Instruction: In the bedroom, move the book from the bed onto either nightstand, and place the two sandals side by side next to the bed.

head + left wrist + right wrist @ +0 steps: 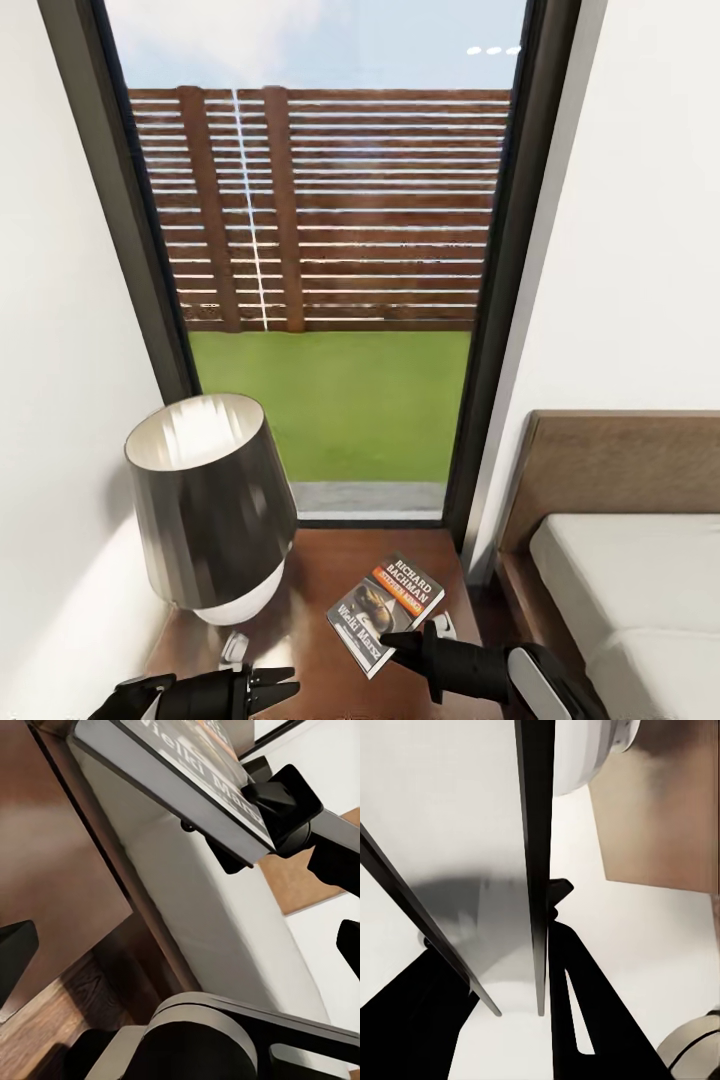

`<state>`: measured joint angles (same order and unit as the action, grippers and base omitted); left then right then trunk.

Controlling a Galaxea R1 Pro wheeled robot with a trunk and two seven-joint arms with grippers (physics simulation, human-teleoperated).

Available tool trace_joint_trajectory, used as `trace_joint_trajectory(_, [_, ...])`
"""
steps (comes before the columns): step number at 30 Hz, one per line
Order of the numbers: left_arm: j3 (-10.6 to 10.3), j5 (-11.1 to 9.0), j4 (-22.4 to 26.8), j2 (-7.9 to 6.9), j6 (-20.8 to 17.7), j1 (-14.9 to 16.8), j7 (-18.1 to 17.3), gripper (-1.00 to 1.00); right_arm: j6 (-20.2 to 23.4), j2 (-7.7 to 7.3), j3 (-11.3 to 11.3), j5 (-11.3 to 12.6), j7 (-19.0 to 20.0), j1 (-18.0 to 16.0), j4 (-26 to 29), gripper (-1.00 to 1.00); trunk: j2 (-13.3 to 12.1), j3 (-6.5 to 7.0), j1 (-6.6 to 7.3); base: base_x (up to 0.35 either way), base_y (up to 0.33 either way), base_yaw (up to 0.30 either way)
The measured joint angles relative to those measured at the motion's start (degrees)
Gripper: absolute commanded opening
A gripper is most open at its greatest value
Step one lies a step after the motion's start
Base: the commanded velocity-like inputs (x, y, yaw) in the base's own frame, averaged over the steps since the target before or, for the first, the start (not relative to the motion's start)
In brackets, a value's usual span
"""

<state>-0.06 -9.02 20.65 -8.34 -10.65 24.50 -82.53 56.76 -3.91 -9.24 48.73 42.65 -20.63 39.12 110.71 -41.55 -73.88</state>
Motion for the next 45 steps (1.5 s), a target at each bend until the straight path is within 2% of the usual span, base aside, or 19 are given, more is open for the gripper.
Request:
trace_joint_trajectory(27, [-0.01, 0.0, 0.0, 0.0, 0.0, 0.0, 0.01, 1.0, 0.0, 0.0, 0.01, -0.02, 0.0, -0.01, 0.0, -1.0, 10.83, -4.85, -5.93, 0.0, 0.0, 0.0])
trace_joint_trajectory(34, [-0.01, 0.0, 0.0, 0.0, 0.0, 0.0, 0.01, 1.0, 0.05, 0.0, 0.01, 0.14, 0.0, -0.01, 0.01, -1.0, 10.84, -4.85, -5.94, 0.0, 0.0, 0.0])
trace_joint_trajectory(41, [-0.01, 0.0, 0.0, 0.0, 0.0, 0.0, 0.01, 1.0, -0.01, 0.0, 0.03, -0.01, 0.0, -0.02, 0.0, -1.0, 13.64, -6.1, -7.47, 0.0, 0.0, 0.0])
trace_joint_trajectory(45, [-0.01, 0.0, 0.0, 0.0, 0.0, 0.0, 0.01, 1.0, 0.05, 0.0, 0.01, 0.12, 0.0, -0.01, 0.02, -1.0, 13.65, -6.11, -7.48, 0.0, 0.0, 0.0])
